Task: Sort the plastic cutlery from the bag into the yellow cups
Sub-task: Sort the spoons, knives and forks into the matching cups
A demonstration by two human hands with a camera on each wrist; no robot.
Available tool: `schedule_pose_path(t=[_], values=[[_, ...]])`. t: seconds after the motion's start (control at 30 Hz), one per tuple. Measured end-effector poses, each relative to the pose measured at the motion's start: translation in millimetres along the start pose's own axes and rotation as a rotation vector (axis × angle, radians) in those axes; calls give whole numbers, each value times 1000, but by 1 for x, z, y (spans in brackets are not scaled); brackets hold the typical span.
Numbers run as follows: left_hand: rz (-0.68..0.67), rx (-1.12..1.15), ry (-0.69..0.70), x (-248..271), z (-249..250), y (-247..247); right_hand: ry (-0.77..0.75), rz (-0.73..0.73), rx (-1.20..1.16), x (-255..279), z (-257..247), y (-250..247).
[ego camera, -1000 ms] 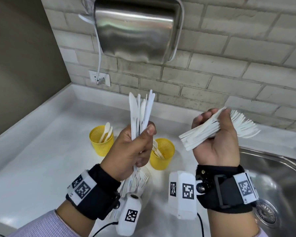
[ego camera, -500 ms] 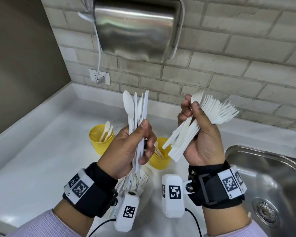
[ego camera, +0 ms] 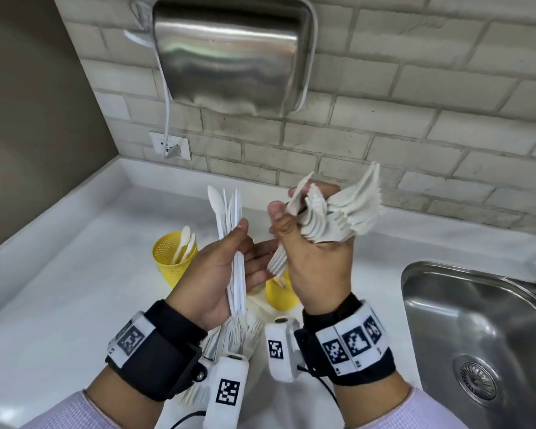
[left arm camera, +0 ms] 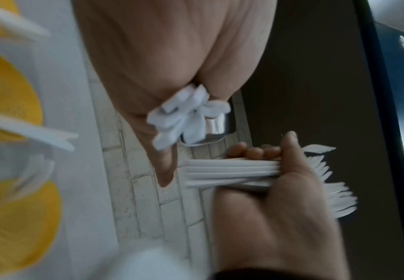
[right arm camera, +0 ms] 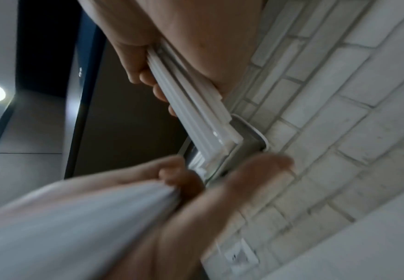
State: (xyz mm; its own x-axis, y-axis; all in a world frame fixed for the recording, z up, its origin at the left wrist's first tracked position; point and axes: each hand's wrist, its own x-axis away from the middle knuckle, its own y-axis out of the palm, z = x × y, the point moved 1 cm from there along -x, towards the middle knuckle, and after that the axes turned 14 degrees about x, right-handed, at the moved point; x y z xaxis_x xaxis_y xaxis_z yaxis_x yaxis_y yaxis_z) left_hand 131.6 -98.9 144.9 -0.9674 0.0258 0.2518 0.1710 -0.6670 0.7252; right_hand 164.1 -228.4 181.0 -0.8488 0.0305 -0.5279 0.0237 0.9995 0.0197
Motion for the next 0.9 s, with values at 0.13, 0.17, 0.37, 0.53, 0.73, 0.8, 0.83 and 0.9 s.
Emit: schedule_pose_path(t=[0.13, 0.17, 0.37, 0.53, 0.73, 0.8, 0.83, 0.9], values=[[2, 57, -54, -4, -1, -4, 170, -84, -65, 13, 6, 7], [15, 53, -70, -5, -2, -8, 177, -89, -59, 13, 6, 6], [68, 85, -100, 0, -4, -5, 113, 60, 2, 16, 5, 4], [-89, 187, -150, 5, 6, 10, -2, 36, 6, 18, -4, 6], [-30, 113, -86, 14, 18, 9, 167, 120, -196, -7, 0, -7], [10, 27, 0, 15, 30, -2, 189, 245, -305, -28, 9, -27], [24, 0, 52, 16, 37, -8, 200, 294, -327, -36, 15, -38], [50, -33, 165, 20, 49, -22, 217, 350, -341, -44, 28, -58]])
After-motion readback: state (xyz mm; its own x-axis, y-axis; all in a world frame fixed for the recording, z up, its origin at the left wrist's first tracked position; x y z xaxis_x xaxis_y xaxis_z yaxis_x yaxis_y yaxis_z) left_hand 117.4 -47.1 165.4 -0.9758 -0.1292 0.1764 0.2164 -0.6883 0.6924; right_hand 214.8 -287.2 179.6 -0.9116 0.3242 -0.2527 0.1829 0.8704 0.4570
